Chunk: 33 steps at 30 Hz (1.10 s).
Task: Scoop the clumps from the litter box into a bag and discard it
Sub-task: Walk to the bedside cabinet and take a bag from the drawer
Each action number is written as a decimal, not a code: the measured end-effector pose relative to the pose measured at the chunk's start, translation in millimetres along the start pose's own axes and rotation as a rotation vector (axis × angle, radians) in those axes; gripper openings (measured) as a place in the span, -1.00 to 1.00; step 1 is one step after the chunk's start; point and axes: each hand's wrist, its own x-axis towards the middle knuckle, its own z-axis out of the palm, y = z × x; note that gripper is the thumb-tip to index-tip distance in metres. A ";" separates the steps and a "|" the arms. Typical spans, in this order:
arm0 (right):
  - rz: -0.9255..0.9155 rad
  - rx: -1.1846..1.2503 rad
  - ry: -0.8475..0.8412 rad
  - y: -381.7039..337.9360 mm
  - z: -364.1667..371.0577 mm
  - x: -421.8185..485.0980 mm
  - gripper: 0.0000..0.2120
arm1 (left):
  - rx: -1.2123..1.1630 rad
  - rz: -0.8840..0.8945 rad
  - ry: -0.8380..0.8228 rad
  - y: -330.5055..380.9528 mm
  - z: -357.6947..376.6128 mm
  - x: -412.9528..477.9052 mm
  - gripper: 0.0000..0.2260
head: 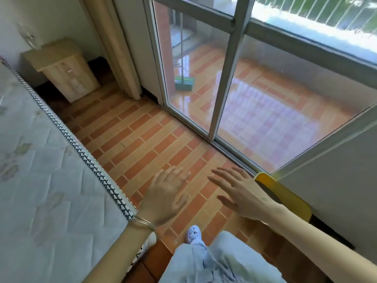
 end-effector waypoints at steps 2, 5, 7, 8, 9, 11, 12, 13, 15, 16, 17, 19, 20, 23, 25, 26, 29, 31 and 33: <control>-0.043 0.025 0.012 6.5 -9.2 32.6 -0.52 | -0.009 -0.057 0.029 -18.6 -10.3 9.1 -0.54; -0.115 0.061 0.025 16.9 -10.9 78.8 -0.54 | -0.031 -0.153 0.056 -43.2 -18.1 16.5 -0.55; -0.162 0.093 0.026 25.0 -5.2 109.3 -0.54 | -0.039 -0.214 0.048 -57.8 -15.5 20.0 -0.54; -0.180 0.106 0.023 29.0 -0.9 124.4 -0.54 | -0.044 -0.242 0.039 -65.1 -12.3 21.6 -0.54; -0.196 0.115 0.016 32.5 2.6 138.8 -0.54 | -0.052 -0.266 0.031 -72.2 -9.0 23.6 -0.53; -0.225 0.120 0.002 39.5 8.7 168.2 -0.55 | -0.056 -0.309 0.013 -87.8 -3.8 31.8 -0.53; -0.241 0.125 -0.006 43.7 11.1 183.3 -0.55 | -0.045 -0.330 0.004 -96.6 -2.5 38.9 -0.54; -0.252 0.130 -0.014 48.9 12.4 199.7 -0.55 | -0.030 -0.350 -0.001 -106.8 -2.0 48.4 -0.55; -0.267 0.127 -0.020 63.3 12.9 237.1 -0.55 | -0.008 -0.384 -0.001 -129.8 -6.2 74.7 -0.55; -0.276 0.121 -0.017 72.0 11.2 257.6 -0.55 | 0.003 -0.393 -0.004 -142.5 -10.5 90.5 -0.55; -0.286 0.121 -0.021 80.5 8.1 278.5 -0.55 | 0.012 -0.399 -0.002 -155.4 -15.4 106.6 -0.55; -0.305 0.130 -0.020 96.5 -1.1 320.8 -0.54 | 0.006 -0.417 0.015 -181.0 -28.0 140.1 -0.55; -0.314 0.136 -0.022 104.2 -4.8 341.7 -0.54 | 0.003 -0.431 0.028 -192.9 -34.6 156.3 -0.55; -0.345 0.106 -0.042 123.2 -16.8 403.0 -0.51 | 0.032 -0.485 0.068 -224.7 -51.5 195.2 -0.55; -0.389 0.087 -0.031 131.2 -24.0 441.9 -0.51 | 0.023 -0.510 0.078 -246.6 -57.8 212.6 -0.55; -0.405 0.081 -0.023 133.8 -26.6 458.0 -0.51 | 0.013 -0.516 0.085 -257.3 -58.3 217.7 -0.55; -0.405 0.096 -0.035 136.4 -27.9 495.7 -0.52 | -0.012 -0.557 0.079 -285.1 -57.9 226.5 -0.55; -0.418 0.109 -0.050 135.4 -25.2 521.4 -0.53 | -0.019 -0.569 0.078 -306.5 -59.5 235.2 -0.55; -0.440 0.104 -0.070 133.5 -17.6 551.5 -0.53 | -0.030 -0.581 0.072 -333.8 -61.2 242.7 -0.55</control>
